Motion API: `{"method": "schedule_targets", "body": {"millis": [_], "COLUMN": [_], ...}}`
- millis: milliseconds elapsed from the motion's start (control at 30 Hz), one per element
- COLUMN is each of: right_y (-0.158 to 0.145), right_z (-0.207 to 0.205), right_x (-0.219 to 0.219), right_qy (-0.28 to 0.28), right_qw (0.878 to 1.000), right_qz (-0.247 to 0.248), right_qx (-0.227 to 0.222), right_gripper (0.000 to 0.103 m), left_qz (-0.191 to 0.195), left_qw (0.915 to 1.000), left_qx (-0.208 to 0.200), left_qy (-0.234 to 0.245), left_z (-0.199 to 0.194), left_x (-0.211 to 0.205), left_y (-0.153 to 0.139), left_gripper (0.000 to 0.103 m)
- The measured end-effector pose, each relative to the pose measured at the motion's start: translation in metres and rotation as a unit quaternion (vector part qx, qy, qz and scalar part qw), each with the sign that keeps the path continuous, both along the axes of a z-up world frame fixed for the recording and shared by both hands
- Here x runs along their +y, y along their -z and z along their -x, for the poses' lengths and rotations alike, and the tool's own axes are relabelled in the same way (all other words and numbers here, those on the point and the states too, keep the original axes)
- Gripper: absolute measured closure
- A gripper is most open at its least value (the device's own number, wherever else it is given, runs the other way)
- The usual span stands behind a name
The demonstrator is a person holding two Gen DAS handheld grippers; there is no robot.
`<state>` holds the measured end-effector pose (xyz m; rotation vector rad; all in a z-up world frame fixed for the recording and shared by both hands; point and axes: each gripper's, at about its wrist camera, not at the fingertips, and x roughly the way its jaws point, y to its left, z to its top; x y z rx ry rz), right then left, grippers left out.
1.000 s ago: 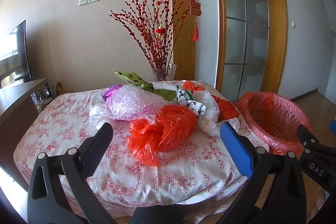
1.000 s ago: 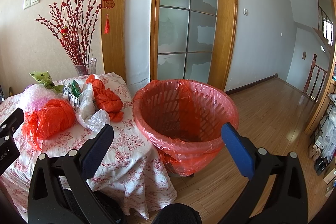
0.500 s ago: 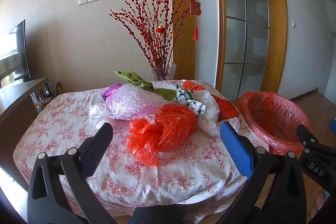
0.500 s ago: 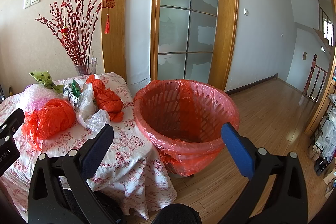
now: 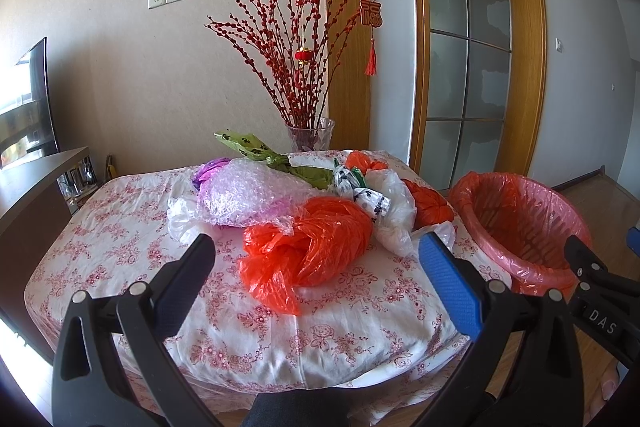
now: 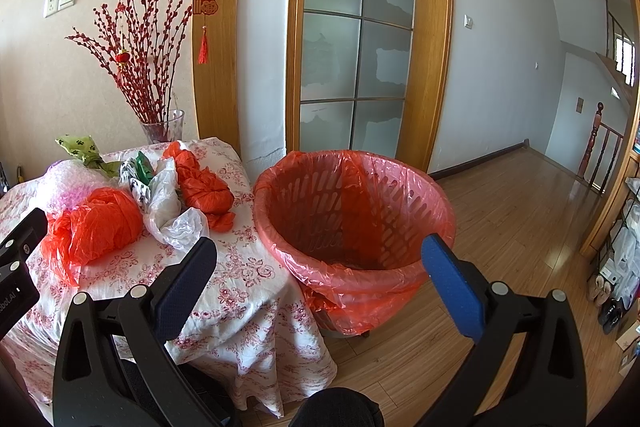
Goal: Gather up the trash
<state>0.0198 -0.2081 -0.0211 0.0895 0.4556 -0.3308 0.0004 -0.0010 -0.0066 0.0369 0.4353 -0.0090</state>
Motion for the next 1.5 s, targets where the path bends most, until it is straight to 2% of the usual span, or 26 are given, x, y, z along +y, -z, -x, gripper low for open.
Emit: {"method": "schedule_targets", "body": {"millis": [767, 1033, 1233, 1300, 1433, 1500], "right_y": [0.001, 0.007, 0.008, 0.009, 0.017, 0.021], "right_z": [0.001, -0.015, -0.039, -0.051, -0.079, -0.091], "right_x": [-0.001, 0.008, 0.024, 0.034, 0.050, 0.057], "right_qy": [-0.003, -0.042, -0.100, -0.126, -0.172, -0.188], "right_qw": [1.000, 0.999, 0.994, 0.991, 0.983, 0.980], "right_qz": [-0.002, -0.009, -0.035, -0.041, -0.055, -0.062], "right_qx": [0.003, 0.004, 0.006, 0.006, 0.028, 0.038], "right_gripper": [0.002, 0.002, 0.002, 0.008, 0.034, 0.040], "left_qz": [0.000, 0.005, 0.025, 0.033, 0.039, 0.032], "left_qw": [1.0000, 0.9985, 0.9951, 0.9942, 0.9930, 0.9928], "left_qx": [0.005, 0.017, 0.028, 0.033, 0.033, 0.031], "left_qy": [-0.004, -0.053, -0.092, -0.097, -0.107, -0.111], "left_z": [-0.002, -0.013, -0.024, -0.027, -0.030, -0.031], "left_x": [0.004, 0.036, 0.075, 0.086, 0.103, 0.107], "left_y": [0.003, 0.011, 0.018, 0.020, 0.024, 0.025], "left_gripper": [0.004, 0.004, 0.004, 0.004, 0.004, 0.004]}}
